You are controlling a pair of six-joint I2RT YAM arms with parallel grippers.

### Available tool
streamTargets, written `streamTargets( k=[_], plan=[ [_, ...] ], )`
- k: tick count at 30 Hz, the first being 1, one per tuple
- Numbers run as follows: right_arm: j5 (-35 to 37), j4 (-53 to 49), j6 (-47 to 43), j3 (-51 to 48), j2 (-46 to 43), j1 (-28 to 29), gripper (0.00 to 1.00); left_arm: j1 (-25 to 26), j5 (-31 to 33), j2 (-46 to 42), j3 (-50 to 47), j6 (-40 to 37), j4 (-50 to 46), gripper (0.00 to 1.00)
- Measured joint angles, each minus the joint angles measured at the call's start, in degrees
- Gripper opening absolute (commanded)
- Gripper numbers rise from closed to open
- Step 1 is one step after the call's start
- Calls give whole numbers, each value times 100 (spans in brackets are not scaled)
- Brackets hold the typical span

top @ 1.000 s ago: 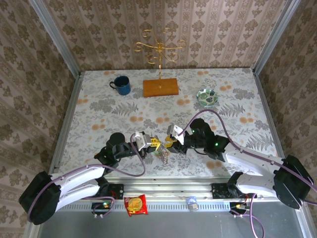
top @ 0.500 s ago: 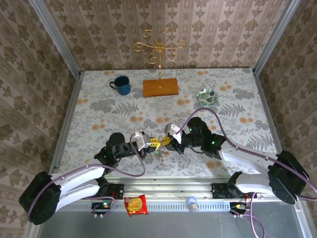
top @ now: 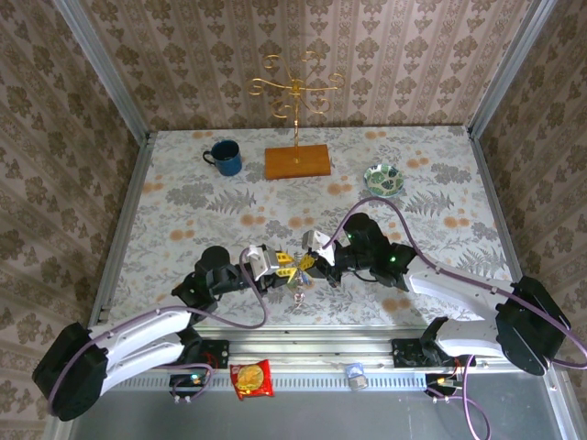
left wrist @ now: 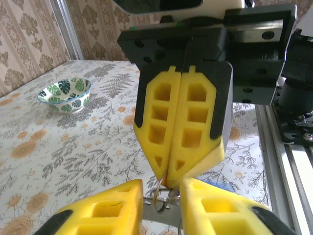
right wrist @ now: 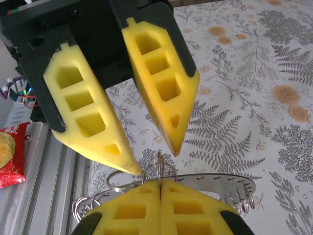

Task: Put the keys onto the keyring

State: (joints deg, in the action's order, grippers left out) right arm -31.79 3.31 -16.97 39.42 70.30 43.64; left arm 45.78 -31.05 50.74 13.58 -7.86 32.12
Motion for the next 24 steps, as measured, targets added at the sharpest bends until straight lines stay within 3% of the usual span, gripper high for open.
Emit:
streamTargets(
  k=[11,24],
  plan=[
    [-35,-778,-514,483,256,13,0,2,238,-372,273,-444,-1287,28],
    [225,-1740,-1220,1082,479,271,0,28,216,-280,564,-726,-1788,23]
  ],
)
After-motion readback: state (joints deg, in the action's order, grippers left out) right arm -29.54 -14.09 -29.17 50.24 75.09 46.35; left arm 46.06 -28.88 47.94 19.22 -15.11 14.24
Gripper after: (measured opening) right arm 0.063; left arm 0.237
